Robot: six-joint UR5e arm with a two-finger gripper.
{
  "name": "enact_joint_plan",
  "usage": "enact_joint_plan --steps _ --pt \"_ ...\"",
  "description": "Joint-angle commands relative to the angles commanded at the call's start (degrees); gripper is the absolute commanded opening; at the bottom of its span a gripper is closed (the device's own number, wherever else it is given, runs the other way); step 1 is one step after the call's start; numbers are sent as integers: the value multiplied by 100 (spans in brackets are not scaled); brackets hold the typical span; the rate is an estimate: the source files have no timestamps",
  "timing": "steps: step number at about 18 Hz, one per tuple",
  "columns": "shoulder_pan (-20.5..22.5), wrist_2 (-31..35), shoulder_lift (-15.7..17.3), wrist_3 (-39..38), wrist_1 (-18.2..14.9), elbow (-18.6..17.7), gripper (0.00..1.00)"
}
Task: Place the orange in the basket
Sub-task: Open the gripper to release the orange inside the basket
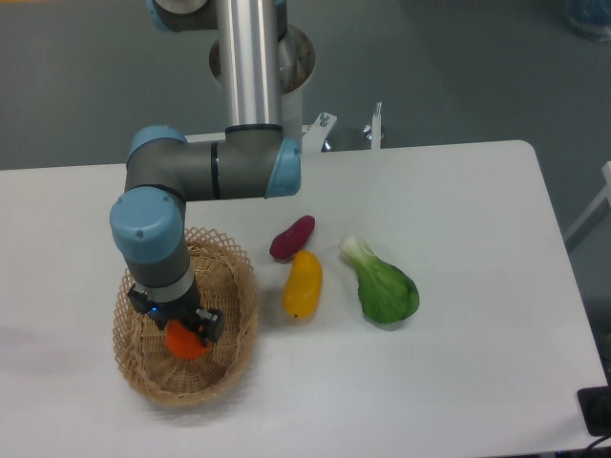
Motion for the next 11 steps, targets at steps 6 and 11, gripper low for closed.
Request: enact_joint_plan --steps 6,11 --pt "9 18 78 114 0 106 97" --pt "61 18 281 456 0 211 100"
